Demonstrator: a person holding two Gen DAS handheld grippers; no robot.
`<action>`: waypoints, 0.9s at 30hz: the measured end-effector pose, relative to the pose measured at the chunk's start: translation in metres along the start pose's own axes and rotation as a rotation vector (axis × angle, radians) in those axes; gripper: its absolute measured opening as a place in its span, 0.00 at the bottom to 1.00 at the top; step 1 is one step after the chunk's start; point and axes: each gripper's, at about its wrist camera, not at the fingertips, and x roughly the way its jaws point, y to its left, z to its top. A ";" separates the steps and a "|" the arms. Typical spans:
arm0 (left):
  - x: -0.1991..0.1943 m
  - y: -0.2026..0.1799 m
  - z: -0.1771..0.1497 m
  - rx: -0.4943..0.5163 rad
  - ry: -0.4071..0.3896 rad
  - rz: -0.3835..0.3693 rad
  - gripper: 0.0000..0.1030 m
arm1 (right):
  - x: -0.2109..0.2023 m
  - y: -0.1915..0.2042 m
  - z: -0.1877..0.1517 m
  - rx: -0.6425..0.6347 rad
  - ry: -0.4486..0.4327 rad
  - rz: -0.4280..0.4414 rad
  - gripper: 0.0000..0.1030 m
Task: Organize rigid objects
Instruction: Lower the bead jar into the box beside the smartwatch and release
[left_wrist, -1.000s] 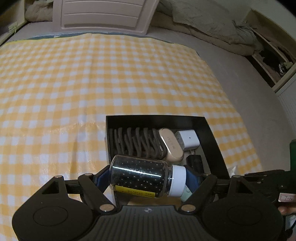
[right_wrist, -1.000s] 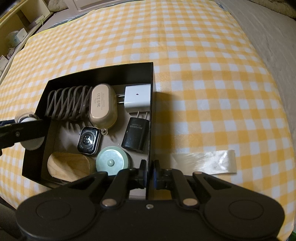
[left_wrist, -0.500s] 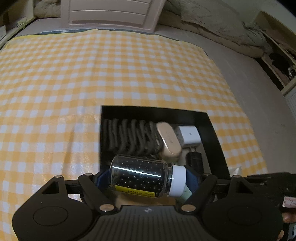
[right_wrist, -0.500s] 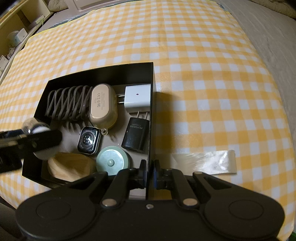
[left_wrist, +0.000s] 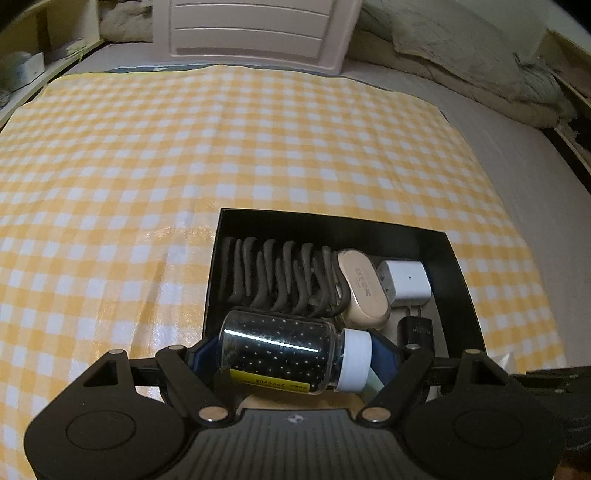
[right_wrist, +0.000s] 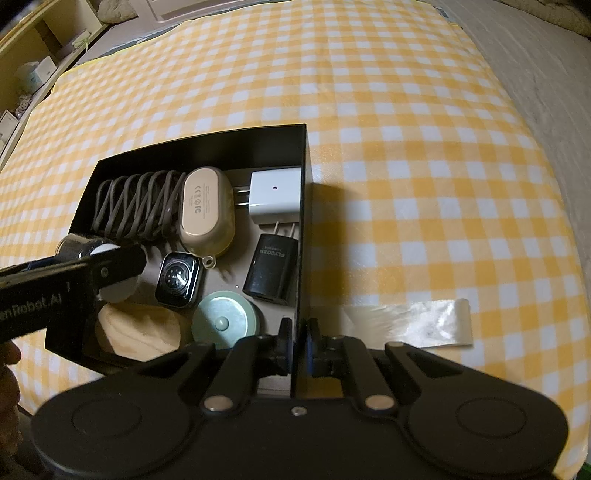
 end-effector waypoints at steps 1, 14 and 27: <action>0.000 0.000 0.000 -0.002 -0.003 0.003 0.79 | 0.000 0.000 0.000 -0.001 0.000 0.000 0.08; 0.000 -0.003 -0.002 0.006 0.018 -0.043 0.91 | 0.000 0.001 -0.001 0.001 0.001 0.002 0.08; -0.007 -0.004 -0.002 0.013 0.027 -0.049 0.91 | 0.000 0.002 -0.001 0.000 0.001 0.001 0.08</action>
